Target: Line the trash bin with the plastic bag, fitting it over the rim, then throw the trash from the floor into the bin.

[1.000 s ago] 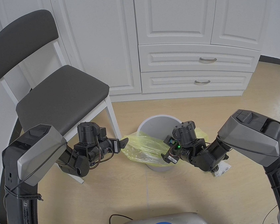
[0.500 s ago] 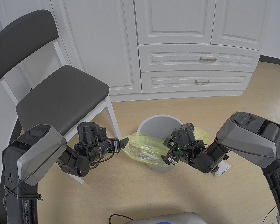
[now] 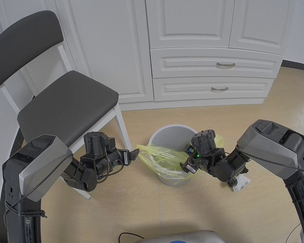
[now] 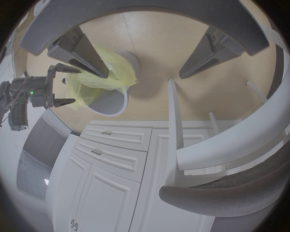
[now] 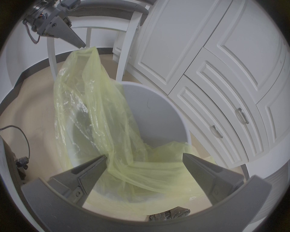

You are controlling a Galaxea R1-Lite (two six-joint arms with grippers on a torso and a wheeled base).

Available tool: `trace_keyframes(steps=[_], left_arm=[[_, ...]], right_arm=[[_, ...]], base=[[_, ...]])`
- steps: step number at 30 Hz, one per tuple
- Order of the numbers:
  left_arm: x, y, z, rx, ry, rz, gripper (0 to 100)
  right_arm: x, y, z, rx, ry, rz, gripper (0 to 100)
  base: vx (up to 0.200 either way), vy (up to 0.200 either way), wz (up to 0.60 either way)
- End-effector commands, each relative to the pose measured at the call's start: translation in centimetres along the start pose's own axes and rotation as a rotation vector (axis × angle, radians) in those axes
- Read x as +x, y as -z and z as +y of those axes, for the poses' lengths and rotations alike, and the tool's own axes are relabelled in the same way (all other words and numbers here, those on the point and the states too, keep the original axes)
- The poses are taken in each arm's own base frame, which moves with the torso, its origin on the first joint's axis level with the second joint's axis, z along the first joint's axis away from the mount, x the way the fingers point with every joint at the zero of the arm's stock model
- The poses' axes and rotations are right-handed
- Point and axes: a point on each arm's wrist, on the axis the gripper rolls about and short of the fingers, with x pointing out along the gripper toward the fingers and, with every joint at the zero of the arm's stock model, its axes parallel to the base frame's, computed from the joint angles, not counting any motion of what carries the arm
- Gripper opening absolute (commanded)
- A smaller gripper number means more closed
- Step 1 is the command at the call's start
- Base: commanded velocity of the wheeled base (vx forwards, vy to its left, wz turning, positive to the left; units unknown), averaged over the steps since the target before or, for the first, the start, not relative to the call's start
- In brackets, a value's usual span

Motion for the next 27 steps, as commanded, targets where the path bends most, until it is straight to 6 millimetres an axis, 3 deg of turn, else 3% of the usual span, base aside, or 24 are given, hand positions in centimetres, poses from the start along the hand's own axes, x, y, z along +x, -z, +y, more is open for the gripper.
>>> trace_keyframes(steps=[1,18,27], left_arm=[[0.1,0.2,0.0,0.001,0.000,0.003,100],[0.1,0.0,0.0,0.001,0.001,-0.001,100],[0.1,0.1,0.0,0.001,0.001,-0.001,100]], right_arm=[[-0.7,-1.2,-0.6,0.006,0.010,-0.028,100],[-0.4,-1.7,-1.7,0.019,0.037,-0.044,100],[1.3,0.0,0.0,0.010,0.017,-0.016,100]], base=[[0.000,0.000,0.00],[0.000,0.000,0.00],[0.000,0.000,0.00]])
